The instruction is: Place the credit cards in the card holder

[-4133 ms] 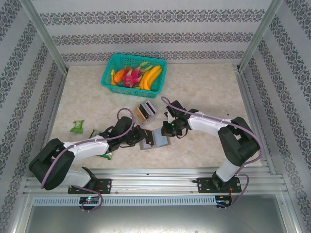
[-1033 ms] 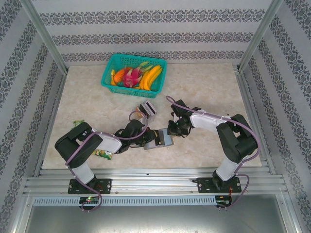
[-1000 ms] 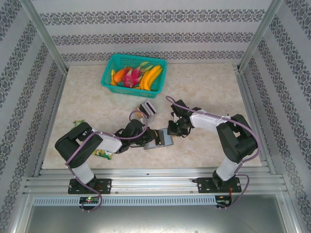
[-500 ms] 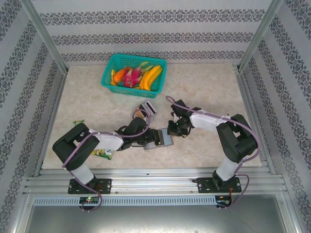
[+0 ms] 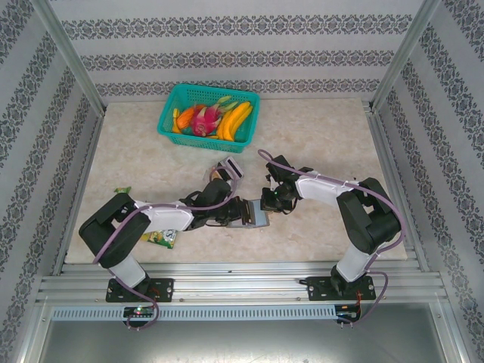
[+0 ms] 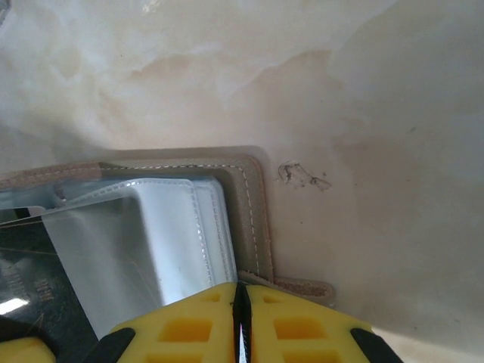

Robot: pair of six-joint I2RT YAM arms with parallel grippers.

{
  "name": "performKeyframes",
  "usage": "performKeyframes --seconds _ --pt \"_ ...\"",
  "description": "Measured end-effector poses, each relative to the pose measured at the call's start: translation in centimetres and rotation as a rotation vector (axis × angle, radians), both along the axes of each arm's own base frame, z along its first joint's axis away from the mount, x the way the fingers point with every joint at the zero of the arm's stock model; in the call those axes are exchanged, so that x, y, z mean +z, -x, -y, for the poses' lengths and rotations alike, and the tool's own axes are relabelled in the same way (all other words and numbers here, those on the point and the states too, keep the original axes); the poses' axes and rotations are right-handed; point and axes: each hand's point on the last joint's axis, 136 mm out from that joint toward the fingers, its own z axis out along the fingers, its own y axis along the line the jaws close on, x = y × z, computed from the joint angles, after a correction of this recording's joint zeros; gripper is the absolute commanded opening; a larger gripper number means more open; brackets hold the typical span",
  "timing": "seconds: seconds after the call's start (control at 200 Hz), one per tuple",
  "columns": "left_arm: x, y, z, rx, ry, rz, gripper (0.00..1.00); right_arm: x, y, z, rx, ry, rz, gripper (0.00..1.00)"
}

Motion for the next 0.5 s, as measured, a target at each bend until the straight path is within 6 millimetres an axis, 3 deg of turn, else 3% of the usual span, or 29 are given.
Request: performKeyframes --seconds 0.29,0.5 --pt "-1.6 0.0 0.4 -0.009 -0.022 -0.035 0.17 0.0 0.0 -0.1 0.000 -0.003 -0.001 0.15" --pt "-1.5 0.0 0.6 -0.014 -0.031 -0.038 0.29 0.1 0.0 -0.1 0.000 -0.004 0.000 0.15"
